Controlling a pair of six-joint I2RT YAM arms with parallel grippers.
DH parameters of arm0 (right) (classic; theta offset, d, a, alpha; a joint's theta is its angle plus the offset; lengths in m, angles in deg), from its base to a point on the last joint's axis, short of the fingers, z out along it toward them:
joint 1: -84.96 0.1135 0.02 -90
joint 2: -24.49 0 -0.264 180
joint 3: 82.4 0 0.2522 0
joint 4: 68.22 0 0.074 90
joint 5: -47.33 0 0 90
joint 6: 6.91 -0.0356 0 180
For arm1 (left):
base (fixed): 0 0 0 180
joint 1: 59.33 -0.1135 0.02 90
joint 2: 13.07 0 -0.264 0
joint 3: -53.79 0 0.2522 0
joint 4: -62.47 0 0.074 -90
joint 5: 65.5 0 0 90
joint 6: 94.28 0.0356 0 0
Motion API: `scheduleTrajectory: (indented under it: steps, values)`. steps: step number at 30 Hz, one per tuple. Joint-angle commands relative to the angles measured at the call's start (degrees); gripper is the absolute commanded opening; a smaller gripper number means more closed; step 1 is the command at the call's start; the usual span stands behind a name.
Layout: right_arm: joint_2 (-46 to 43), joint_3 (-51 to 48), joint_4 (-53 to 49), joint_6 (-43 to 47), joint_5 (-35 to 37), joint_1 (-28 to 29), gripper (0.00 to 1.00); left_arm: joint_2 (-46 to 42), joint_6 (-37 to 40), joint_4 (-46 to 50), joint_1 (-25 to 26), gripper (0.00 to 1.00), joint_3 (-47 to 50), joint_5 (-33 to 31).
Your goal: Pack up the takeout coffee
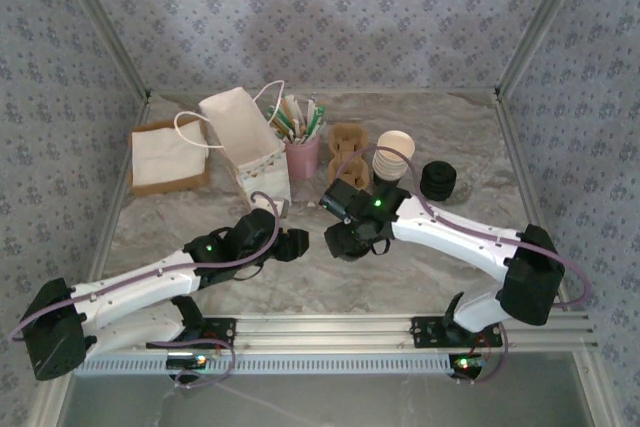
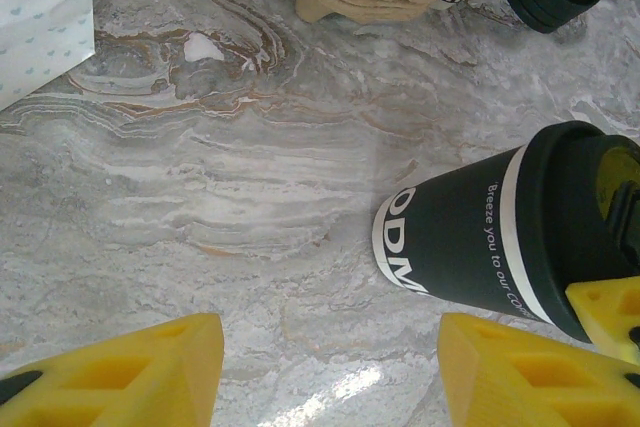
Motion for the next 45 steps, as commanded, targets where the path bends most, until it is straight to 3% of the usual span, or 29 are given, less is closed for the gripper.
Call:
scheduleTrajectory:
  steps: [1,19,34,45]
  values:
    - [-0.6,0.8,-4.4,-0.4,-0.8,0.4,0.9,0.5,0.2,-0.6,-0.5,0.59,-1.4,1.0]
    - [-3.0,5.6,-6.5,0.6,-0.1,0.5,0.9,1.1,0.5,-0.5,-0.8,0.59,-2.1,1.0]
    - [-1.6,6.2,-6.2,1.3,-1.0,-0.6,0.42,0.9,0.2,-0.8,-0.8,0.59,-1.3,0.8]
    - [0.5,5.3,-4.8,1.8,-2.0,-1.4,0.35,1.3,-0.1,-1.2,-0.9,0.59,-1.2,1.1]
